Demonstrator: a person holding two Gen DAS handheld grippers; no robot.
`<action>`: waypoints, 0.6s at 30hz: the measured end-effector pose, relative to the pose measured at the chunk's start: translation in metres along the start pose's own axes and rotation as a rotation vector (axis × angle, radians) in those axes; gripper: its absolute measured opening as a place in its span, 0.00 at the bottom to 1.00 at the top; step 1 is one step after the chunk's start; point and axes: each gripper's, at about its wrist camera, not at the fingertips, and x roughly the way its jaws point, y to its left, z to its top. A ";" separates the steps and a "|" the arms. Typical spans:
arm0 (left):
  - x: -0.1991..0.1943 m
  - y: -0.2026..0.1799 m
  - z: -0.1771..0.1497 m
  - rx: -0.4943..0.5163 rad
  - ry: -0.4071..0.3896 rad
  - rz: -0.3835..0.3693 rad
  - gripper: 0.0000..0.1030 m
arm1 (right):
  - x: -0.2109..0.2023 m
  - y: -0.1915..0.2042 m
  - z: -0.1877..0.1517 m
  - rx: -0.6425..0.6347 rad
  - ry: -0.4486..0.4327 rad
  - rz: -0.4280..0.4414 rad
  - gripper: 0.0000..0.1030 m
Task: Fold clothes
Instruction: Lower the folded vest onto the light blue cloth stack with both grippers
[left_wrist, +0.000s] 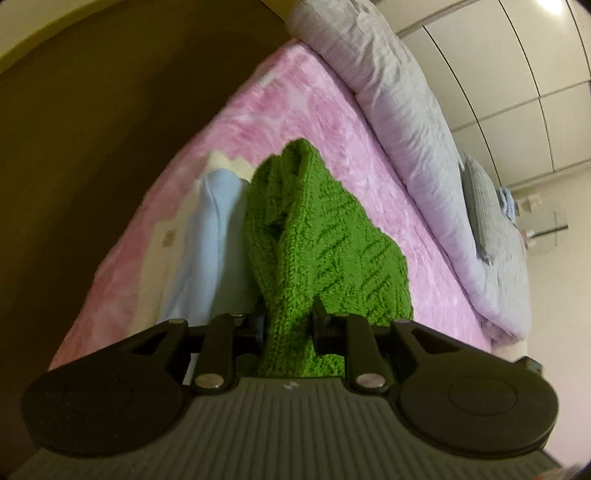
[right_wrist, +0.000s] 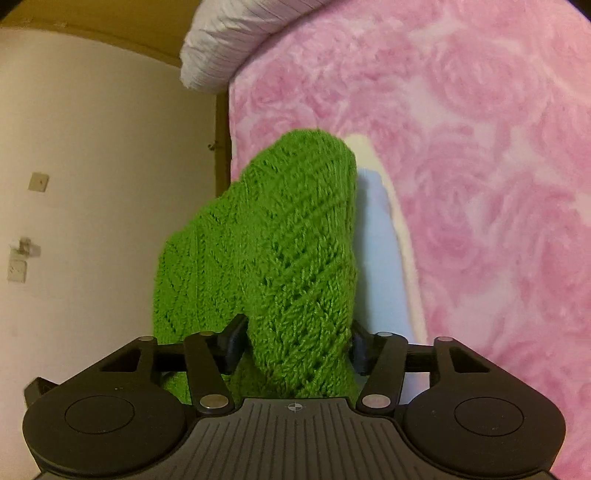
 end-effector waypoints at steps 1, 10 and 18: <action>-0.006 -0.001 -0.001 0.008 -0.012 0.019 0.18 | -0.007 0.005 0.001 -0.032 -0.016 -0.022 0.55; -0.072 -0.065 -0.030 0.393 -0.130 0.145 0.13 | -0.076 0.049 -0.025 -0.342 -0.173 -0.132 0.36; -0.022 -0.047 -0.064 0.590 0.031 0.274 0.03 | -0.018 0.070 -0.080 -0.525 -0.075 -0.268 0.34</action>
